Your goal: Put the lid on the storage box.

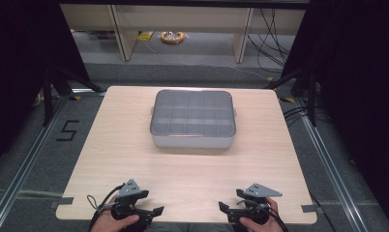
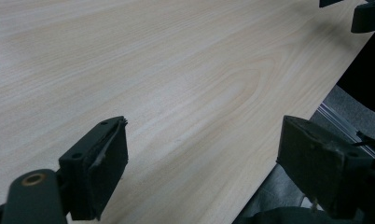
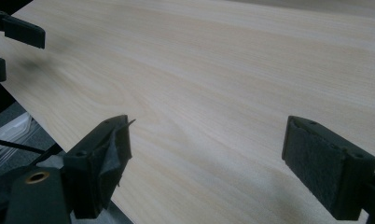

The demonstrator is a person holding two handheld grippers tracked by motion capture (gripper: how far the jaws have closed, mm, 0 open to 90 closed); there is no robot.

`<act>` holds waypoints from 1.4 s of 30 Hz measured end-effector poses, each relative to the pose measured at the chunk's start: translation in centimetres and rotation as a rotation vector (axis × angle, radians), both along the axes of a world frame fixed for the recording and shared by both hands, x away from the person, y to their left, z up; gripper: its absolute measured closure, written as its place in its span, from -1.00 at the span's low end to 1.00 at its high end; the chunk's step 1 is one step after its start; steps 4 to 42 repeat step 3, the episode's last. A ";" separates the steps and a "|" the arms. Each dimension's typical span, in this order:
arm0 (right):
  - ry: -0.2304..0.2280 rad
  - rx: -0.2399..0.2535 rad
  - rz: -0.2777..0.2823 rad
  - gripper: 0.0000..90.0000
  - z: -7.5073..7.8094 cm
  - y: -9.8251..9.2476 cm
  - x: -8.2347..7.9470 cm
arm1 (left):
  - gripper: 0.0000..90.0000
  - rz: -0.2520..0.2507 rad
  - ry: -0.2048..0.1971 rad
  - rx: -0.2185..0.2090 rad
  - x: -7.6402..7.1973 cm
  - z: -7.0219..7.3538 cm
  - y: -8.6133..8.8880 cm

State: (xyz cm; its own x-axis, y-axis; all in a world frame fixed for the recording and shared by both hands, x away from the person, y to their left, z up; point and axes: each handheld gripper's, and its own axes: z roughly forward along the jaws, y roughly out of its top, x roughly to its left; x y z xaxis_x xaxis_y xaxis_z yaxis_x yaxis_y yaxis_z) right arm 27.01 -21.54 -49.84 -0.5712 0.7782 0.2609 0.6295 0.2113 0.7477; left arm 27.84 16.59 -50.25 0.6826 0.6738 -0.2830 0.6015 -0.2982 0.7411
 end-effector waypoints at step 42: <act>0.001 -0.008 0.000 -0.63 0.0 0.0 0.0 | -0.65 -0.002 0.000 0.002 0.1 0.0 0.1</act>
